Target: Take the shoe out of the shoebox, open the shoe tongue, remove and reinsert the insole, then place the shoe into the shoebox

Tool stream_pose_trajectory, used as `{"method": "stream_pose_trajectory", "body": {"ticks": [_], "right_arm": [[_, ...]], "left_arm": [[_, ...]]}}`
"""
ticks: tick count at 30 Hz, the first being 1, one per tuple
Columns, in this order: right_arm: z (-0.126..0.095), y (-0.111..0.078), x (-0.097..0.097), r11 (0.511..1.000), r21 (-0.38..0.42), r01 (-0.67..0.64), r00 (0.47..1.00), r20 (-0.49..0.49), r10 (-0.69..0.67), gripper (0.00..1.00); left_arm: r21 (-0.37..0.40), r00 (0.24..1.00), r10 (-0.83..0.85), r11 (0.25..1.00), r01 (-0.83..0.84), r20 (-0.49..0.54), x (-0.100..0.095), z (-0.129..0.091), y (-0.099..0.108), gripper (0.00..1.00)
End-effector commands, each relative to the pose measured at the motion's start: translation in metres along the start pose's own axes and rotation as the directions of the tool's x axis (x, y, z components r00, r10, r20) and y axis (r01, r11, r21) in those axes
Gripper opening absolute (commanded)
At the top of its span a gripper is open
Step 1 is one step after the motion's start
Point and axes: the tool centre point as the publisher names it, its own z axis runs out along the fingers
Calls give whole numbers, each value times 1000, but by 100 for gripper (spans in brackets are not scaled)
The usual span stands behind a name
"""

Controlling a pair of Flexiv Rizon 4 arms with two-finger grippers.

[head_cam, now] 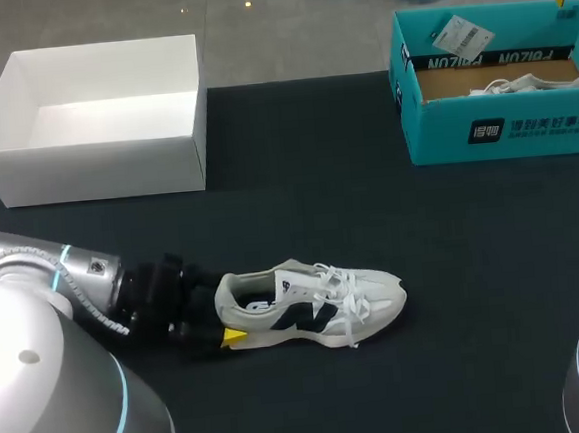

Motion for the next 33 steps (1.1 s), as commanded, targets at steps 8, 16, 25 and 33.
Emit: {"method": "stream_pose_trajectory", "body": {"ticks": [8,16,25,33], "right_arm": [[0,-1,0,1000,-2,0,1000,-2,0,100],[0,-1,0,1000,-2,0,1000,-2,0,100],[0,-1,0,1000,-2,0,1000,-2,0,100],[0,-1,0,1000,-2,0,1000,-2,0,100]], "left_arm": [[-13,1000,2,1000,-2,21,6,7,2,0],[-16,1000,1,1000,-1,23,6,7,3,0],[-16,1000,1,1000,-1,23,6,7,3,0],[-16,1000,1,1000,-1,23,6,7,3,0]]}}
